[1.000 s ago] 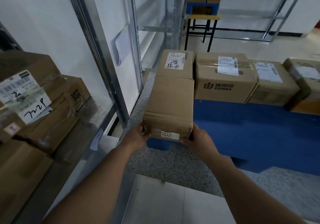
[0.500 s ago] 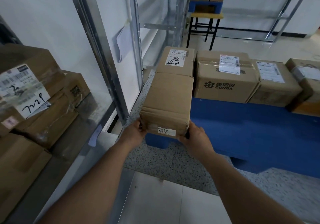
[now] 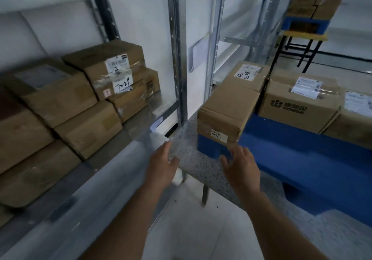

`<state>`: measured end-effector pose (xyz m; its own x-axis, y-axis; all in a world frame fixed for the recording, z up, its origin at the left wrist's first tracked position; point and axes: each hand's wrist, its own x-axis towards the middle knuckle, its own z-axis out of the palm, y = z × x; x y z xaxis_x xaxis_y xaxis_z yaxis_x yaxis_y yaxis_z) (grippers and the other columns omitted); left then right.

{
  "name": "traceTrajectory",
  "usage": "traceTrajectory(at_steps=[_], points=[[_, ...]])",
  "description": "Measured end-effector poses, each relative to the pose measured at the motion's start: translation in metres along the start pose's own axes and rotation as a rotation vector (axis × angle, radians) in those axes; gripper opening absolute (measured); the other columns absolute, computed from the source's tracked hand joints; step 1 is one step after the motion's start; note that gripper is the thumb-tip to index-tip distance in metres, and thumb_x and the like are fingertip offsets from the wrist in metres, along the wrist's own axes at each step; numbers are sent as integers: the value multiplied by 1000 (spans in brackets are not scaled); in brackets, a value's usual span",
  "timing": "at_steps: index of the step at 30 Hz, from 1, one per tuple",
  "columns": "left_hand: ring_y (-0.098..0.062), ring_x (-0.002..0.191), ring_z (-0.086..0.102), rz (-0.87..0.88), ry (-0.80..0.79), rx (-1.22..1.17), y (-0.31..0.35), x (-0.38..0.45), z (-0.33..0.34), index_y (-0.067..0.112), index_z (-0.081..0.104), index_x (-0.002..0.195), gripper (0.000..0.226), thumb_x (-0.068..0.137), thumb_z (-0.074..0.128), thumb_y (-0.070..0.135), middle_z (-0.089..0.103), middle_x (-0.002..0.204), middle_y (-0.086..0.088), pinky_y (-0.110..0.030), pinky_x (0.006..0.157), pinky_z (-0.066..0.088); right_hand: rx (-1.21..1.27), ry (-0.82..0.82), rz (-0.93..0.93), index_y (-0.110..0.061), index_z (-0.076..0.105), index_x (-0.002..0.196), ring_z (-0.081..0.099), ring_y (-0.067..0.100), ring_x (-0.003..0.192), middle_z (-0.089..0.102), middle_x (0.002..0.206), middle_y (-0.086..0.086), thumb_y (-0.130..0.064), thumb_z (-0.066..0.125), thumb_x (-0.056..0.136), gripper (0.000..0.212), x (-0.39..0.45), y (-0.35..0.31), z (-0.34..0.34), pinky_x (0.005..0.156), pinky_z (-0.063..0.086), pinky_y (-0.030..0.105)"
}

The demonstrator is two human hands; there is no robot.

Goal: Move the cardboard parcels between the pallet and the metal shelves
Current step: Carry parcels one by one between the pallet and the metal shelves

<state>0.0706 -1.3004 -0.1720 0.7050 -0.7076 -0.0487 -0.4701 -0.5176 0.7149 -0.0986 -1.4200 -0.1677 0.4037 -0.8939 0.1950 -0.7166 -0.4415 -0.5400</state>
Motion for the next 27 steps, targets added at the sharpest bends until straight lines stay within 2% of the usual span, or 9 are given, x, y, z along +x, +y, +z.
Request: traceTrajectory(at_steps=[4, 9, 14, 17, 21, 24, 27], points=[[-21, 134, 36, 1, 136, -4, -4, -57, -19, 17, 34, 144, 58, 93, 55, 32, 39, 147, -4, -36, 109, 32, 34, -42, -157, -14, 57, 114, 53, 19, 96, 58, 108, 5, -31, 58, 89, 30, -30, -11, -9, 75, 46, 30], [-19, 137, 28, -34, 293, 35, -17, -128, -43, 16, 32, 145, 59, 93, 54, 33, 33, 150, -3, -28, 110, 20, 79, -104, -317, -20, 54, 120, 48, 12, 95, 55, 113, 1, -38, 55, 91, 34, -66, -40, -18, 73, 36, 24], [-16, 137, 27, -96, 437, 86, -33, -179, -68, 20, 31, 146, 59, 93, 52, 37, 32, 151, 1, -23, 109, 18, 158, -208, -436, -20, 54, 120, 51, 17, 104, 54, 119, 3, -37, 52, 93, 33, -101, -80, -18, 86, 47, 31], [-16, 137, 28, -141, 511, 125, -42, -202, -81, 20, 31, 146, 60, 93, 52, 40, 33, 151, 1, -24, 109, 19, 146, -203, -527, -17, 55, 117, 52, 18, 103, 57, 117, 5, -36, 51, 92, 31, -119, -102, -14, 87, 43, 30], [-16, 137, 28, -199, 611, 142, -53, -231, -99, 20, 32, 145, 62, 92, 52, 43, 33, 151, 0, -19, 106, 16, 147, -212, -648, -18, 53, 123, 50, 19, 111, 55, 122, 4, -40, 49, 93, 37, -141, -130, -9, 92, 41, 31], [-20, 137, 28, -234, 666, 181, -61, -250, -117, 19, 31, 146, 64, 91, 50, 46, 31, 152, -2, -26, 109, 20, 115, -259, -750, -20, 50, 126, 46, 18, 116, 52, 127, 2, -42, 45, 93, 40, -154, -155, -4, 97, 39, 30], [-23, 135, 32, -280, 732, 213, -71, -265, -136, 17, 33, 145, 65, 90, 50, 49, 35, 150, -4, -32, 110, 24, 188, -257, -770, -20, 53, 124, 48, 19, 115, 55, 125, 3, -44, 50, 92, 41, -170, -180, -1, 97, 40, 32]])
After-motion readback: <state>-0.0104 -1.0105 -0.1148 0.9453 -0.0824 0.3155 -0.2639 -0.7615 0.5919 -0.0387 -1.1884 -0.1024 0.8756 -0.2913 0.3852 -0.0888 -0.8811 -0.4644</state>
